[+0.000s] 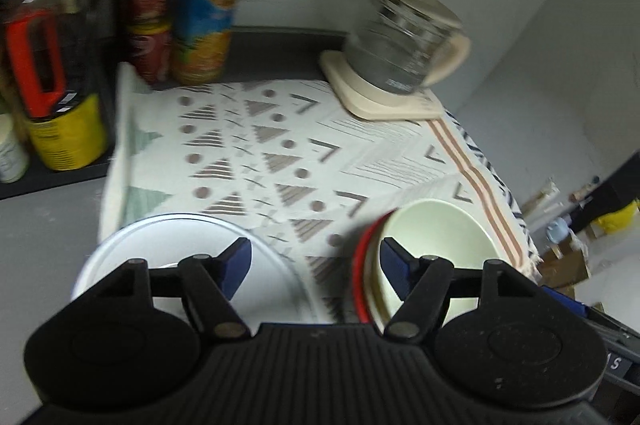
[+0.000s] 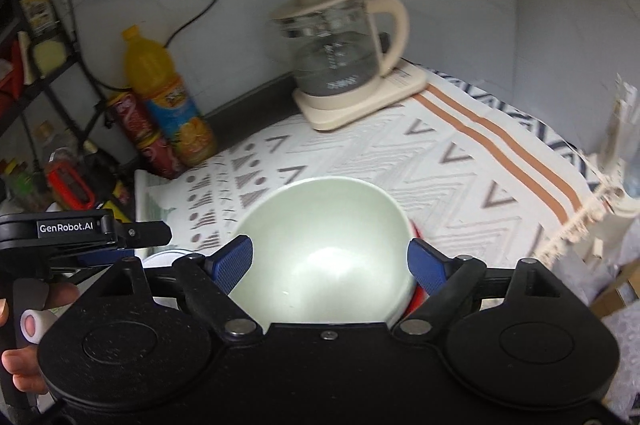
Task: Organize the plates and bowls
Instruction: 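Open both grippers and move to the rim of the red bowl stack, then close both grippers on the red bowl stack rim and lift it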
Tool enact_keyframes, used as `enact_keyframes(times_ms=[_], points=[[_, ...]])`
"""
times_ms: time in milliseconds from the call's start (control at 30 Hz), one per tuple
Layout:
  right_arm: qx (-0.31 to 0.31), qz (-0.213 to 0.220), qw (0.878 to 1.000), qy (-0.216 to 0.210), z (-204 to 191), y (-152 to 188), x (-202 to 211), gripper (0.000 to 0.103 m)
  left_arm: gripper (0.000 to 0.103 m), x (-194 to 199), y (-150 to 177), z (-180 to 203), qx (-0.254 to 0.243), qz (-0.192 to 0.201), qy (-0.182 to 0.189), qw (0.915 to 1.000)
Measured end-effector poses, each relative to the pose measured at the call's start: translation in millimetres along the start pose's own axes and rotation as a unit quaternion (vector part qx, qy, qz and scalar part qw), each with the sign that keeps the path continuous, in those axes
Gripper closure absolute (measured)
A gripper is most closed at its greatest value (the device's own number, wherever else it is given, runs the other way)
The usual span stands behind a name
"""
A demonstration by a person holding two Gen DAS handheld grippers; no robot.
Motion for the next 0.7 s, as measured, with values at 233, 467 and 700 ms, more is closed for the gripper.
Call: enact_keyframes(times_ms=[233, 467, 700], points=[[-0.035, -0.019, 0.999, 0.030, 25.9, 14.3, -6.8, 0.020, 0.034, -22.6, 10.4, 24.9, -0.026, -0.020, 0.033, 0.9989], [-0.075, -0.052, 0.995, 0.042, 43.0, 29.9, -23.5, 0.030, 0.037, -53.4, 20.8, 32.9, -0.033, -0.062, 0.043, 0.9966], [-0.095, -0.083, 0.991, 0.048, 48.3, 40.7, -43.2, 0.039, 0.046, -76.0, 26.8, 32.4, -0.038, -0.094, 0.051, 0.9936]])
Point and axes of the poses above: each gripper's, at about its wrist camera, not at the fingertips, and x roughly against the way its jaws point, z to its right, y to its underside, the point moved 6 cm from there along -x, roughly the way its jaws point, and after that the axes turned 7 degrees about z, right-handed, at the moved point
